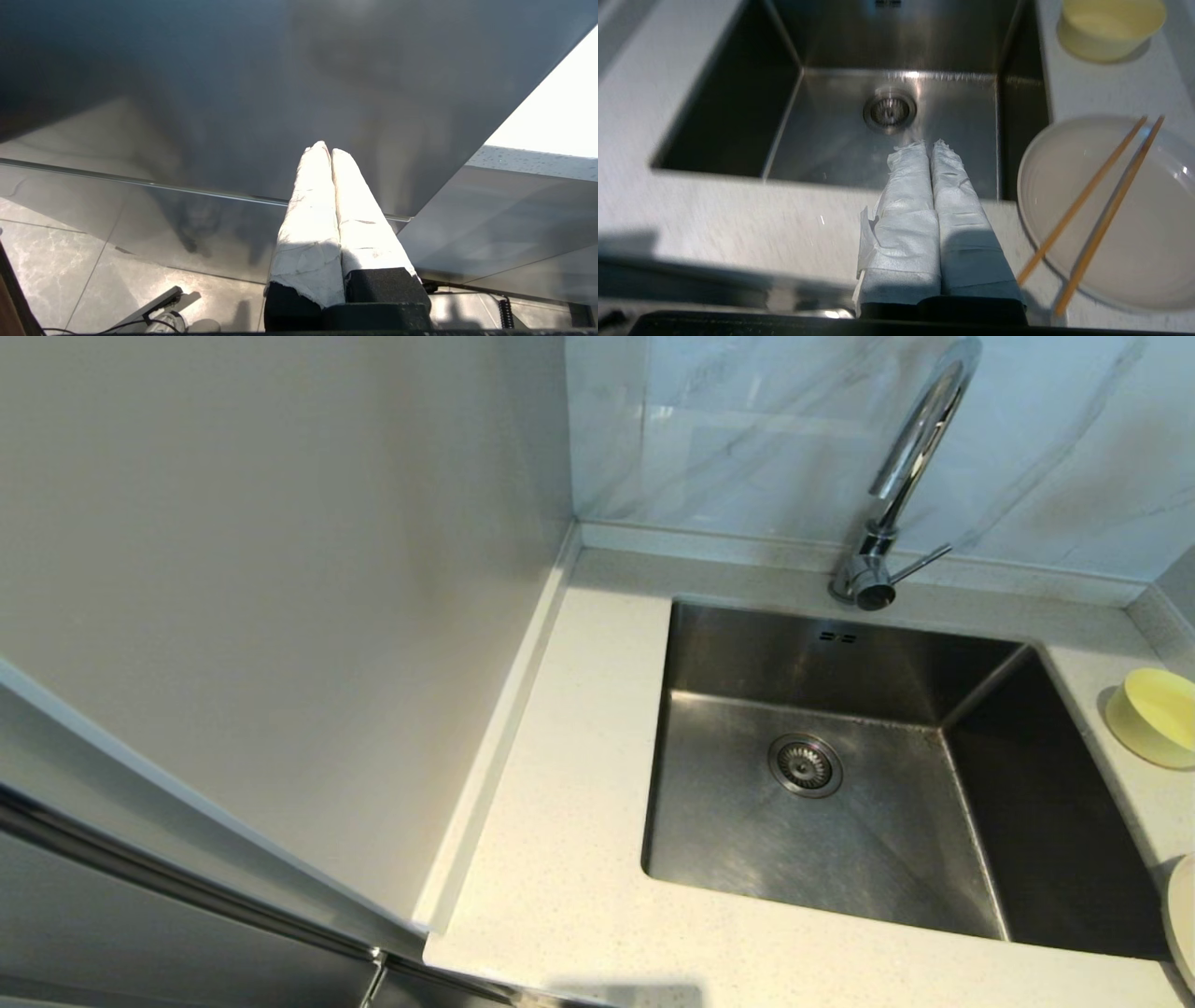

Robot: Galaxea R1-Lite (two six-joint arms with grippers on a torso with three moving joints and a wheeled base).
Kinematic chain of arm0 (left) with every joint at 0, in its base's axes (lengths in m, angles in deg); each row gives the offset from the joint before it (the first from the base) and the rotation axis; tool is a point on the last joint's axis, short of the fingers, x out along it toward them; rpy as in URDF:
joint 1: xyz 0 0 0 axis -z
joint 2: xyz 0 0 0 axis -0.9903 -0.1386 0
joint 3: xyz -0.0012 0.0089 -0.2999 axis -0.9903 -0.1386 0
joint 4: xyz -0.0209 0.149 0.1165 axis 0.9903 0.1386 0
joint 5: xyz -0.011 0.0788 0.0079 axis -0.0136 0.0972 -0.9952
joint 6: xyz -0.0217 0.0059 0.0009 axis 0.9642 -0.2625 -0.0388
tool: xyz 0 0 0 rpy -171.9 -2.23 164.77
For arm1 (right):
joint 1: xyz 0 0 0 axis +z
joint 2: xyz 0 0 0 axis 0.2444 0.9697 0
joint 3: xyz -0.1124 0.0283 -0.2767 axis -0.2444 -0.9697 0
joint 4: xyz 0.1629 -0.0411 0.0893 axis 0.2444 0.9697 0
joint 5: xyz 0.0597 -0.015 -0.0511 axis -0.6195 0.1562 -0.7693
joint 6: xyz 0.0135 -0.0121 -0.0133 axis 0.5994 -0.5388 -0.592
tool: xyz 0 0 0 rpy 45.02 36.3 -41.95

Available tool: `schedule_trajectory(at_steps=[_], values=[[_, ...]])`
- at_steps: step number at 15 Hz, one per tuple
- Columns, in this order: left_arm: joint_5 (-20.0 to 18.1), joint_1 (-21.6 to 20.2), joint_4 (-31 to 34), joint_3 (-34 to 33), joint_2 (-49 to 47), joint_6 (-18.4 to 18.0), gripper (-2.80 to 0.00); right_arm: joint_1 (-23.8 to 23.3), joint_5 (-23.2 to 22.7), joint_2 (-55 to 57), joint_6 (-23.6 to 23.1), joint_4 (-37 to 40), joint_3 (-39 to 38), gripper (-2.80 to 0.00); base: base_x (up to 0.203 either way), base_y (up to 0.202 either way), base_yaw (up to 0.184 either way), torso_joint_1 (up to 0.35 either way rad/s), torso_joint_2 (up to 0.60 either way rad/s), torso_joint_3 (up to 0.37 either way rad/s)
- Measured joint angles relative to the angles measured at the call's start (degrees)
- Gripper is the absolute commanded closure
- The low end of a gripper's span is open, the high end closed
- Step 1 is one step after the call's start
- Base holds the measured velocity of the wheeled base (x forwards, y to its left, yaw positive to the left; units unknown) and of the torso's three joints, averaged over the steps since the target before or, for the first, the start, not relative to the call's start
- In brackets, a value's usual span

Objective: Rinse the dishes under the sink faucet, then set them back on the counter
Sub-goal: Turn on the faucet

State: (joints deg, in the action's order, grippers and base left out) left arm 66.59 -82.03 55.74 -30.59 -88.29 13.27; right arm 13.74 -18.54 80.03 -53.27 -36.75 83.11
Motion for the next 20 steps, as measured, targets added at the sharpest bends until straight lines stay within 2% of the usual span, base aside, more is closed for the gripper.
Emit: schedule_trajectory(at_steps=[3, 7, 8, 9, 12, 14, 17, 20], values=[[0.02, 0.0, 0.01, 0.0, 0.0, 0.01, 0.0, -0.72, 2.68, 19.14, 8.13, -5.99, 14.92, 0.0, 0.0, 0.0, 0.0, 0.0, 0.0, 0.0], [0.02, 0.0, 0.01, 0.0, 0.0, 0.02, 0.0, -1.32, 4.96, 43.97, 23.3, -10.9, 42.41, 0.0, 0.0, 0.0, 0.0, 0.0, 0.0, 0.0], [0.01, 0.0, 0.01, 0.0, 0.0, 0.02, 0.0, -1.41, 5.26, 48.88, 26.03, -11.75, 47.26, 0.0, 0.0, 0.0, 0.0, 0.0, 0.0, 0.0], [0.01, 0.0, 0.01, 0.0, 0.0, 0.02, 0.0, -1.46, 5.51, 53.27, 26.26, -12.96, 50.83, 0.0, 0.0, 0.0, 0.0, 0.0, 0.0, 0.0], [0.01, 0.0, 0.01, 0.0, 0.0, 0.02, 0.0, -1.46, 6.51, 64.8, 17.18, -21.01, 56.46, 0.0, 0.0, 0.0, 0.0, 0.0, 0.0, 0.0], [0.01, 0.0, 0.01, 0.0, 0.0, 0.01, 0.0, -1.27, 9.62, 72.29, 12.53, -24.17, 60.91, 0.0, 0.0, 0.0, 0.0, 0.0, 0.0, 0.0], [0.03, 0.0, 0.0, 0.0, 0.0, 0.02, 0.0, -1.08, 14.79, 82.33, 9.42, -25.11, 70.73, 0.0, 0.0, 0.0, 0.0, 0.0, 0.0, 0.0], [0.0, 0.0, 0.01, 0.0, 0.0, -0.01, 0.0, -0.78, 16.74, 89.1, 5.63, -25.29, 75.06, 0.0, 0.0, 0.0, 0.0, 0.0, 0.0, 0.0]])
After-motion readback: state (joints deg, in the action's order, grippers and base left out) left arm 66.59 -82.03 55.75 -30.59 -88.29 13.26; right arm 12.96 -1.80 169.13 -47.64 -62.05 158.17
